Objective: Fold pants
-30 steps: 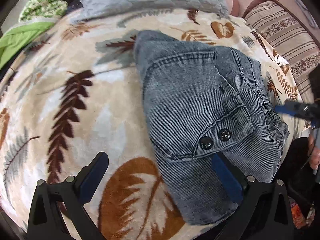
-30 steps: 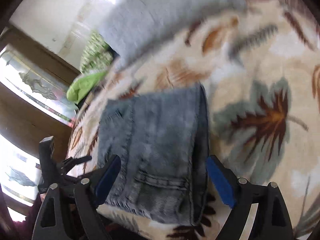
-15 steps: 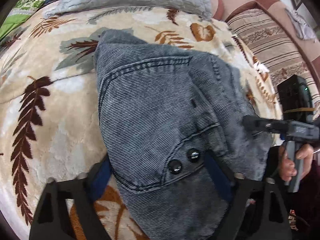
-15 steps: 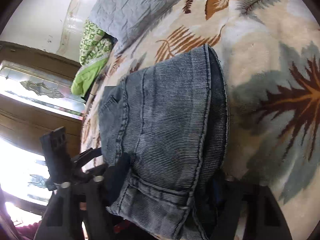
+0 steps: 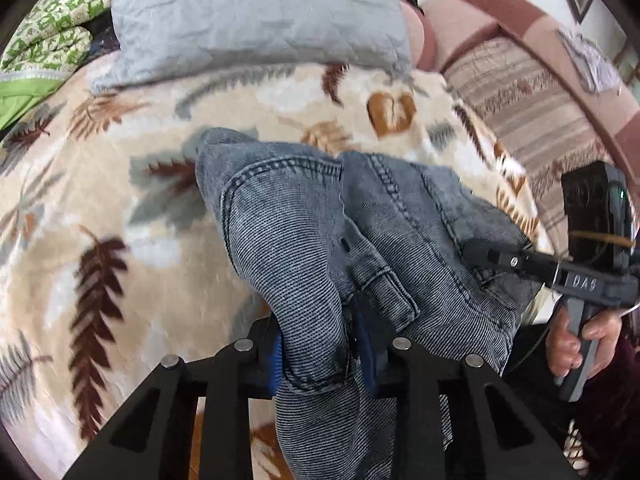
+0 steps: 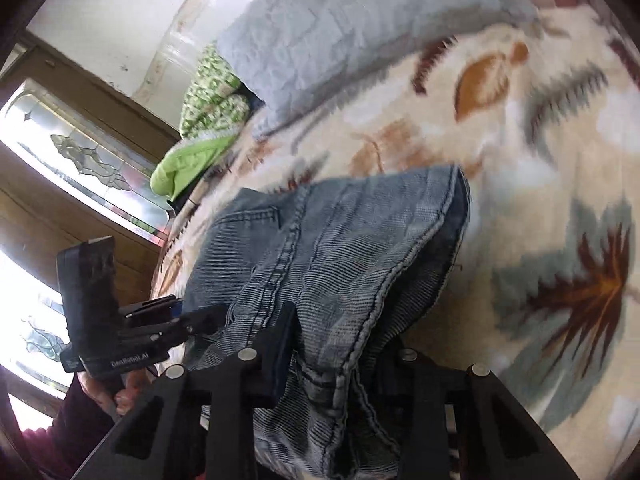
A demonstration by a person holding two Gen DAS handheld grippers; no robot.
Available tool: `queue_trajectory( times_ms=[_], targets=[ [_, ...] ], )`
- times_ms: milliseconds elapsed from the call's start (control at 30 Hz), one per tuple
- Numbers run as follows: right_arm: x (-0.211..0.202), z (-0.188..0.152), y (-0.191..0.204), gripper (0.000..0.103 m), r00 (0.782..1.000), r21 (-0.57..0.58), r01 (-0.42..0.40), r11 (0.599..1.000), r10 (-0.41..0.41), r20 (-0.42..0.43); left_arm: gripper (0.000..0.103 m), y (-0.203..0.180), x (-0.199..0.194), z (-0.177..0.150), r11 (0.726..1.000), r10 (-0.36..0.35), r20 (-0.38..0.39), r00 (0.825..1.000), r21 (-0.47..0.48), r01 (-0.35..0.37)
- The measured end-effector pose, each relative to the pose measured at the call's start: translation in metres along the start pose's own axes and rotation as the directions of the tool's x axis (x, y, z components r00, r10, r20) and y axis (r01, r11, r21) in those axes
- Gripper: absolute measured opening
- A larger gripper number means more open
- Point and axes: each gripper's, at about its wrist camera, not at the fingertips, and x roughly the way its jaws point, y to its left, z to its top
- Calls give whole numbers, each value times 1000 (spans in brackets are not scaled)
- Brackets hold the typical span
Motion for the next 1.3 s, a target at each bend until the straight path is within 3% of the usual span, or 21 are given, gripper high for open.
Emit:
queue_trajectory(
  times_ms=[167, 300, 400, 567, 633, 700, 800, 900, 967, 1067, 1167, 1300],
  targets=[
    [-1, 34, 8, 33, 999, -43, 16, 999, -14, 45, 32, -4, -8, 43, 998, 52, 66, 996, 30, -54],
    [7, 61, 6, 33, 997, -46, 21, 999, -17, 74, 32, 1, 3, 69, 995, 92, 76, 993, 32, -95],
    [23, 77, -1, 33, 997, -26, 14, 1000, -12, 72, 32, 9, 19, 80, 994, 107, 56, 993, 6, -108],
    [55, 86, -15, 33, 1000, 0, 21, 1000, -21, 21, 32, 31, 47, 72, 989, 143, -14, 990, -39, -144],
    [65, 83, -22, 33, 999, 10, 33, 999, -33, -1, 39, 41, 66, 66, 980, 187, -66, 980, -52, -191],
    [74, 78, -33, 33, 1000, 36, 26, 999, -26, -14, 53, 52, 77, 60, 975, 194, -91, 977, -95, -203],
    [77, 71, -45, 38, 1000, 98, 15, 995, -13, -20, 55, 54, 72, 62, 969, 197, -94, 976, -130, -208],
    [70, 71, -37, 51, 997, 90, 72, 993, -69, -28, 57, 40, 56, 62, 955, 274, -91, 957, -93, -282],
    [56, 71, -26, 51, 990, 52, 139, 989, -139, -4, 67, 28, 38, 58, 950, 297, -59, 953, -78, -301],
    [24, 65, -9, 52, 985, 2, 157, 988, -156, 74, 79, 6, -2, 49, 936, 348, 34, 937, -61, -346],
    [-13, 50, 7, 52, 979, -22, 147, 989, -142, 146, 88, -21, -43, 40, 916, 400, 143, 905, -49, -398],
    [-56, 25, 39, 52, 966, -78, 155, 985, -134, 223, 91, -53, -91, 28, 890, 447, 259, 856, -38, -454]
  ],
)
